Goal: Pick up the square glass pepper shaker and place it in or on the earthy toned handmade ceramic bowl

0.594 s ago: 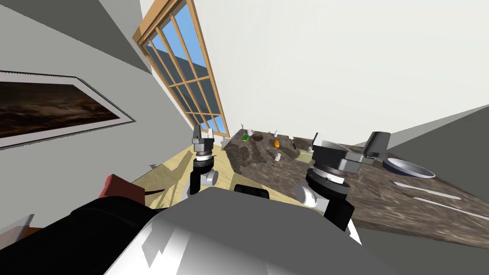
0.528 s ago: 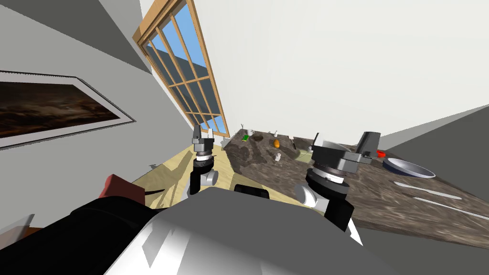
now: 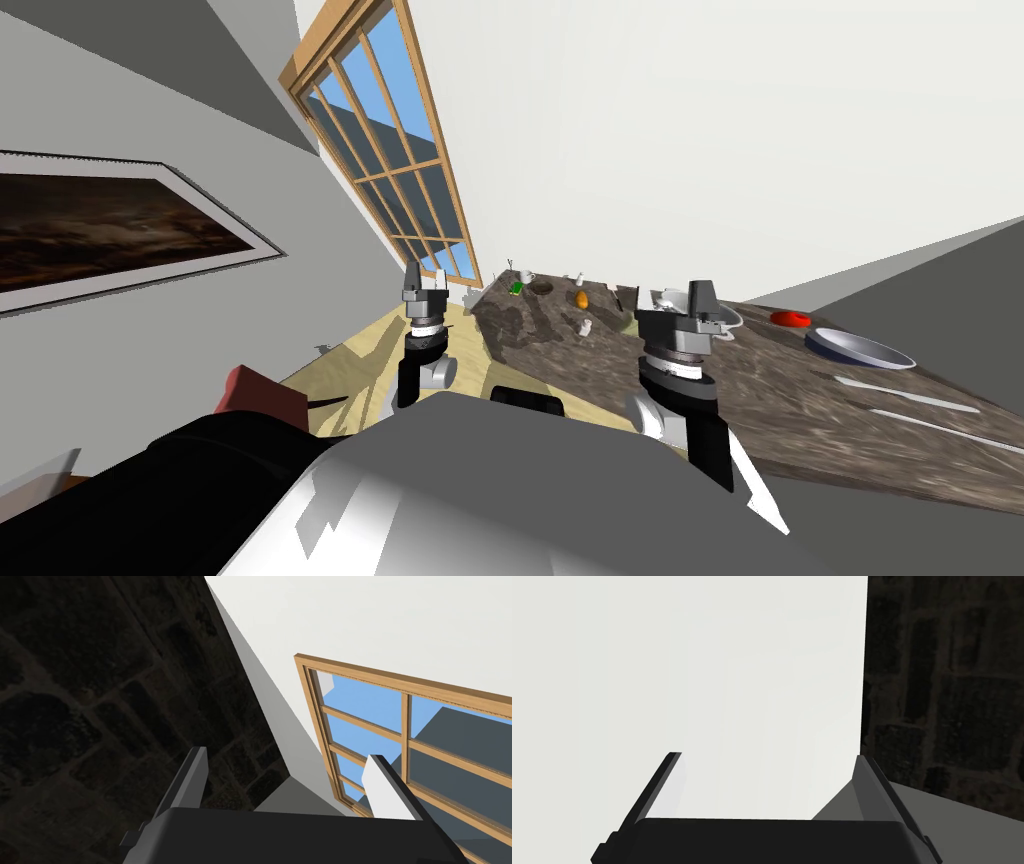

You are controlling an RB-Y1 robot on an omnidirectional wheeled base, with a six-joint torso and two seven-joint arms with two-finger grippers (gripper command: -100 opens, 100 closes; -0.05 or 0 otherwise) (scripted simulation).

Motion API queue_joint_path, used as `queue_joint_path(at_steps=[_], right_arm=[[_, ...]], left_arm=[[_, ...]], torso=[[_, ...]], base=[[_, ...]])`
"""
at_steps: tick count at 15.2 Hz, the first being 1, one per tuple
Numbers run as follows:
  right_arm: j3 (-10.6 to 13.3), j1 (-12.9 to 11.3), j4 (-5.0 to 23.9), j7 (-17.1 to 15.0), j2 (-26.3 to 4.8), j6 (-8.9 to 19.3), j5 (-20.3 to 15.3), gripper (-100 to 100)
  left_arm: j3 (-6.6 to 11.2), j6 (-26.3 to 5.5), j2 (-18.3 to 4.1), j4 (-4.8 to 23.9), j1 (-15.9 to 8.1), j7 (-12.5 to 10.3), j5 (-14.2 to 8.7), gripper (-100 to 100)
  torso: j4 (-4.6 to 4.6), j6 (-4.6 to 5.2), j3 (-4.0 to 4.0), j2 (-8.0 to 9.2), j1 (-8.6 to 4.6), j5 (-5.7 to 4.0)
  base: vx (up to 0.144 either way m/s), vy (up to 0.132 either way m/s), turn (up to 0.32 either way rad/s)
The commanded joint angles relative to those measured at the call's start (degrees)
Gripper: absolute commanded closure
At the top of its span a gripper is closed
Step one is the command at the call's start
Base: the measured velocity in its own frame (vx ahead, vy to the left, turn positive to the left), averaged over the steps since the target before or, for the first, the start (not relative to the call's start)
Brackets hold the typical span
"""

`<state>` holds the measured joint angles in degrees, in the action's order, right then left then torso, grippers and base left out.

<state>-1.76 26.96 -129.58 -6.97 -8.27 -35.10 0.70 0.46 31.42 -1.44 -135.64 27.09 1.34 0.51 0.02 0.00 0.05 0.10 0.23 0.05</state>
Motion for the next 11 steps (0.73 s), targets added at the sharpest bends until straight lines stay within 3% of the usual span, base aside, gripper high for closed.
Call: queue_joint_path(at_steps=[1, 11], right_arm=[[-0.34, 0.06, 1.66, -0.81, -2.34, 0.83, -2.17, -100], [-0.95, 1.67, 9.14, -4.16, -11.16, 5.06, -13.75, -100]], left_arm=[[0.0, 0.0, 0.0, 0.0, 0.0, 0.0, 0.0, 0], [0.0, 0.0, 0.0, 0.0, 0.0, 0.0, 0.0, 0]], torso=[[0.0, 0.0, 0.0, 0.0, 0.0, 0.0], [0.0, 0.0, 0.0, 0.0, 0.06, 0.01]], base=[[-0.03, 0.055, -0.009], [-0.029, 0.076, -0.003]])
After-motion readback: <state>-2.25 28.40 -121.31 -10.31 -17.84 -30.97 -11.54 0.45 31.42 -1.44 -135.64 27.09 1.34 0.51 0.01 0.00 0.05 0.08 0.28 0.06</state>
